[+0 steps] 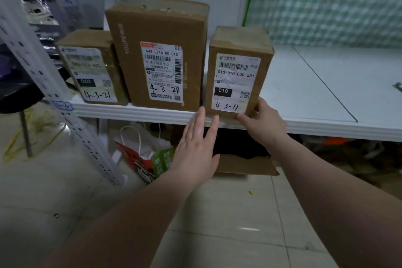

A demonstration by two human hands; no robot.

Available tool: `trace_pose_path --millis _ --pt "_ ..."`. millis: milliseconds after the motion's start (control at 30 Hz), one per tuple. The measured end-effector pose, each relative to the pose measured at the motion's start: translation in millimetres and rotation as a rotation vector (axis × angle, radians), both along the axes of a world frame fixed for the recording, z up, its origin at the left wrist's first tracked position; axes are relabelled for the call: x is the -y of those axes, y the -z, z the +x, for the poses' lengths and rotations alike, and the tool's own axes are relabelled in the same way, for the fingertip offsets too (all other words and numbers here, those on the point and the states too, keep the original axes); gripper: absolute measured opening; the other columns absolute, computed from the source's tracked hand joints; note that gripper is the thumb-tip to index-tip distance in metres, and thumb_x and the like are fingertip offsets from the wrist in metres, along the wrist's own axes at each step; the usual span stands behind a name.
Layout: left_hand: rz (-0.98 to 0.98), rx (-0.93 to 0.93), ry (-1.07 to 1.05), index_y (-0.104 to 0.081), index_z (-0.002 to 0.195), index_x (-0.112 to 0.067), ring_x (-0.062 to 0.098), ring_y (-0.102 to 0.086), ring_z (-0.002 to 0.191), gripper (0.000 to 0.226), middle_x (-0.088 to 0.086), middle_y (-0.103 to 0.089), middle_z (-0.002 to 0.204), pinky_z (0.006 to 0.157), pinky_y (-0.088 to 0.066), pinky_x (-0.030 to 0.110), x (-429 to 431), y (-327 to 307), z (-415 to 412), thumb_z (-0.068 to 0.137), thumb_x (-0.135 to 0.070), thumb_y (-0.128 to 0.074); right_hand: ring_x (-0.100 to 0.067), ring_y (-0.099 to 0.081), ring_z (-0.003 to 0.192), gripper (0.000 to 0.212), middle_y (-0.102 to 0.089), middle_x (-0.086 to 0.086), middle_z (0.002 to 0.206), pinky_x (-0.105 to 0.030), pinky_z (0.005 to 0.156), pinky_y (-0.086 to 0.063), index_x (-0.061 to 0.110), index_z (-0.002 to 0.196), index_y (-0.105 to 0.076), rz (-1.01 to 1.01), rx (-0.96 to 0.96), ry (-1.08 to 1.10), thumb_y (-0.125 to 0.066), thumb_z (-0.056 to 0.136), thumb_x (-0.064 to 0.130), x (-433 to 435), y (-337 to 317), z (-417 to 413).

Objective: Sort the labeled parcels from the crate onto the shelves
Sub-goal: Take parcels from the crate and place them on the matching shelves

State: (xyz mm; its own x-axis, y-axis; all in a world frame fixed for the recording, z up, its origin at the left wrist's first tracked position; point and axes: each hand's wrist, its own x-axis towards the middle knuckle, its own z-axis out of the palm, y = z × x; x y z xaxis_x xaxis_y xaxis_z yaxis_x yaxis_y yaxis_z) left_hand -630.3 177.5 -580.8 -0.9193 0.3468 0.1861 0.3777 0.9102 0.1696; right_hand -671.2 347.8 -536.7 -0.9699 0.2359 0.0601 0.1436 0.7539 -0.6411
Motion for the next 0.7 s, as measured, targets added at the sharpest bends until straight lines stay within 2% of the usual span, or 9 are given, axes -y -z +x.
trace_pose_path --millis 200,467,700 --pt "0.085 0.097 -0.036 0.013 0.151 -0.026 0.023 0.018 0.147 0.088 0.008 0.026 0.157 0.121 -0.006 0.042 14 6 -5 0.094 -0.037 -0.053 -0.027 -0.049 0.125 0.053 -0.062 0.003 0.126 -0.045 0.106 -0.031 0.034 0.14 -0.039 -0.016 0.037 -0.009 -0.056 0.09 0.039 5 -2 -7" --pt "0.082 0.093 -0.004 0.011 0.152 -0.024 0.02 0.016 0.147 0.085 0.006 0.019 0.16 0.121 -0.006 0.042 19 8 -10 0.095 -0.037 -0.051 -0.031 -0.046 0.126 0.041 -0.061 -0.001 0.126 -0.046 0.105 -0.027 0.031 0.133 -0.043 0.003 0.07 -0.022 -0.051 0.093 0.034 13 -8 -12" --pt "0.078 0.094 -0.002 0.01 0.152 -0.024 0.019 0.015 0.147 0.083 0.005 0.018 0.16 0.121 -0.004 0.041 20 8 -10 0.095 -0.037 -0.05 -0.031 -0.043 0.128 0.042 -0.059 -0.002 0.129 -0.046 0.106 -0.026 0.031 0.135 -0.043 -0.021 0.1 0.0 -0.05 0.093 0.034 14 -8 -20"
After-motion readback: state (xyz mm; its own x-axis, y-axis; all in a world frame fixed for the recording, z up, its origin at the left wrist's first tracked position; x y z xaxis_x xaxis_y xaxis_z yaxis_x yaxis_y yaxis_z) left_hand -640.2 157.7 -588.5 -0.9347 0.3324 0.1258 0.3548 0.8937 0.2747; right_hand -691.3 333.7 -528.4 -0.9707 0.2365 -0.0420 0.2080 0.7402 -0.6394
